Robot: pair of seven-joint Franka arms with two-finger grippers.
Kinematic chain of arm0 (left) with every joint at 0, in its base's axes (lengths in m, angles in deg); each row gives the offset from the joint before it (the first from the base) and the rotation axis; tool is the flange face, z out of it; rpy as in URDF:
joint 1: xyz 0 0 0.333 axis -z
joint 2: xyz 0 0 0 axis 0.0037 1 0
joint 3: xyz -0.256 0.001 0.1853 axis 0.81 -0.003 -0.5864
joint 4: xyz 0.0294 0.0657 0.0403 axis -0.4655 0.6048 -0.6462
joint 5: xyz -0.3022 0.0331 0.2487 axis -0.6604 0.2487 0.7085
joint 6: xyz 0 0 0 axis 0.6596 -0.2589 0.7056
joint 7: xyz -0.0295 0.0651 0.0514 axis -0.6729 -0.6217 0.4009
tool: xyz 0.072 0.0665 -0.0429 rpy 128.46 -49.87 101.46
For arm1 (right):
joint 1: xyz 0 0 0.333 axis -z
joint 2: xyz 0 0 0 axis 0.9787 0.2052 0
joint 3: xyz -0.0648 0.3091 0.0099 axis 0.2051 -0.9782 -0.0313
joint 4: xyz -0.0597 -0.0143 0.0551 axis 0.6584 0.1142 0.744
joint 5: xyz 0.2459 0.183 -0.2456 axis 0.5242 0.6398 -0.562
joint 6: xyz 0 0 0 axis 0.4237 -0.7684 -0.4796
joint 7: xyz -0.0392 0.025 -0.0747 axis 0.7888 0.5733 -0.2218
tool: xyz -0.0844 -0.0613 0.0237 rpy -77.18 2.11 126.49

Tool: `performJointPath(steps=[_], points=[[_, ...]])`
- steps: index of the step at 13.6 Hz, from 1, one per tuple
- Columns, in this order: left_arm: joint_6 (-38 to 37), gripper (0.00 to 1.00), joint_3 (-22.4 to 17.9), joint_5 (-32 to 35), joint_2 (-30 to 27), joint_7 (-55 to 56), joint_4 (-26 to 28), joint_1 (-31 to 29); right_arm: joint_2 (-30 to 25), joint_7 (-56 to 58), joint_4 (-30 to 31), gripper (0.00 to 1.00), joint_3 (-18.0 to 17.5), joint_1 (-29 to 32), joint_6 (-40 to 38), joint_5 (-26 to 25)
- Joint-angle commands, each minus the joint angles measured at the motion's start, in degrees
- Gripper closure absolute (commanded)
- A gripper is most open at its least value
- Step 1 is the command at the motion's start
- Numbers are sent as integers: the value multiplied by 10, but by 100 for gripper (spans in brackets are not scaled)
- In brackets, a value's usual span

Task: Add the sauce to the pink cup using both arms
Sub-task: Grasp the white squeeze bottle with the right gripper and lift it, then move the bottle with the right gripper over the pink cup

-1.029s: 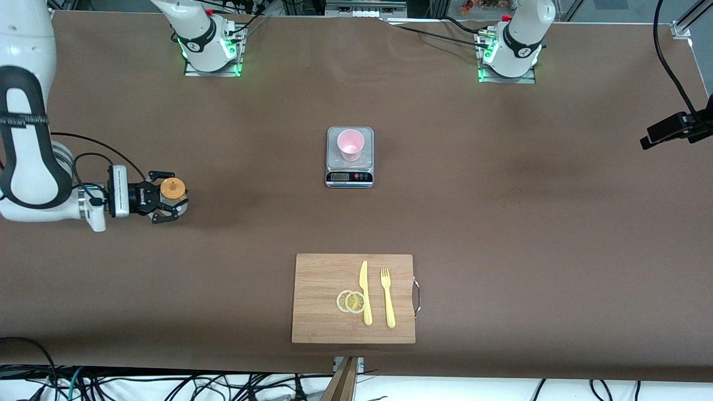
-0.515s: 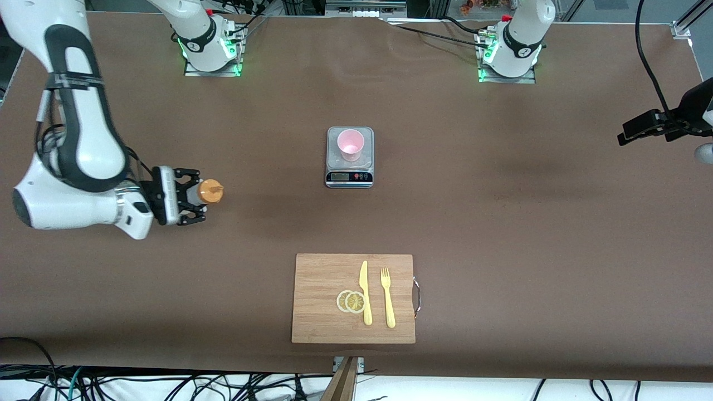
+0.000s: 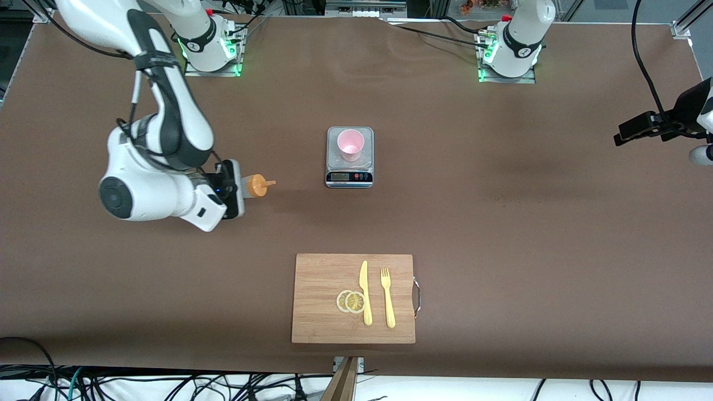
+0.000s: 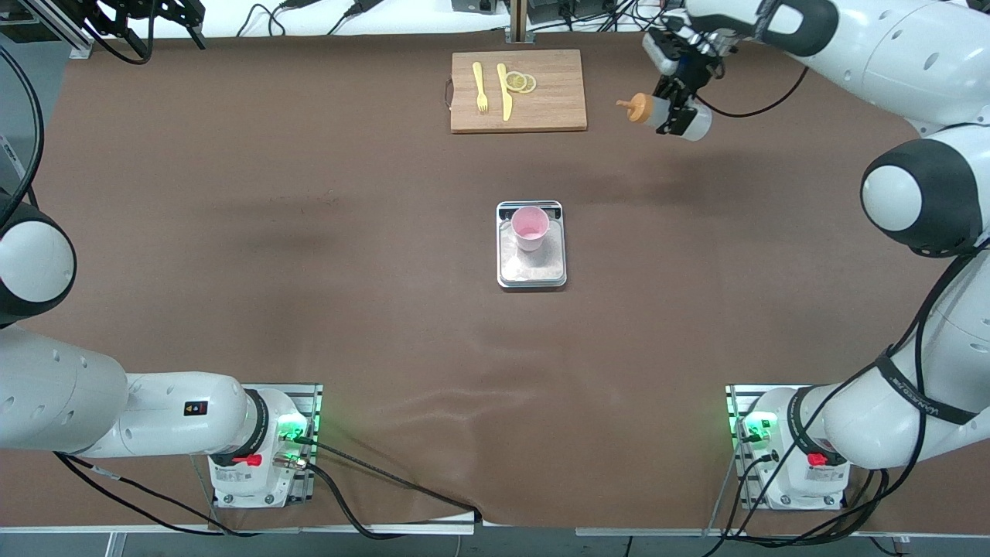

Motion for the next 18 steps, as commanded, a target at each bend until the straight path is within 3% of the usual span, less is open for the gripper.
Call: performJointPath(steps=[1, 6, 18], points=[[-6, 0, 1, -8, -2, 6, 3, -4, -2, -59, -9, 100, 5, -43, 10, -35], [-7, 0, 1, -9, -1, 13, 4, -3, -2, -187, -13, 100, 5, -127, 16, -134], [-5, 0, 1, -9, 5, 12, 3, -3, -1, -322, -17, 100, 5, -233, 8, -253]])
